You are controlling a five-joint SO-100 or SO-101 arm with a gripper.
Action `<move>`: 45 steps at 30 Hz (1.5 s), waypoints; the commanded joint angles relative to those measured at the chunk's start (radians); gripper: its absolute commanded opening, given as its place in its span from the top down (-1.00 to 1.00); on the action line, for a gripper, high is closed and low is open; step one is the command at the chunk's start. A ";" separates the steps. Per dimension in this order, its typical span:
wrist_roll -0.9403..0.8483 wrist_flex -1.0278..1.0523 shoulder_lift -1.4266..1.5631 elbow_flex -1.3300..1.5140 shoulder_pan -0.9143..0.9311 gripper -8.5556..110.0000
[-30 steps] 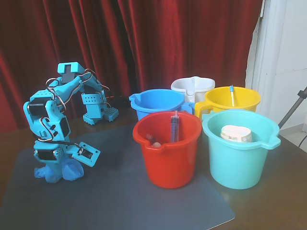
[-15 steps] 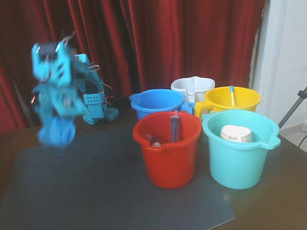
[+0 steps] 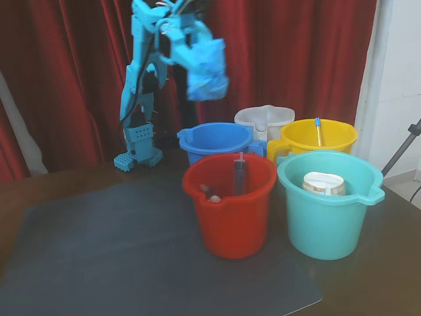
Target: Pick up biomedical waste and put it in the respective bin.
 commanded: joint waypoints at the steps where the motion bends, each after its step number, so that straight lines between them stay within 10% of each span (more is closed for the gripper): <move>1: 0.074 -0.133 0.025 -0.008 -0.120 0.86; 18: 0.098 -0.739 -0.400 0.014 -0.334 0.86; 45: 0.021 -0.741 -0.492 0.058 -0.483 0.86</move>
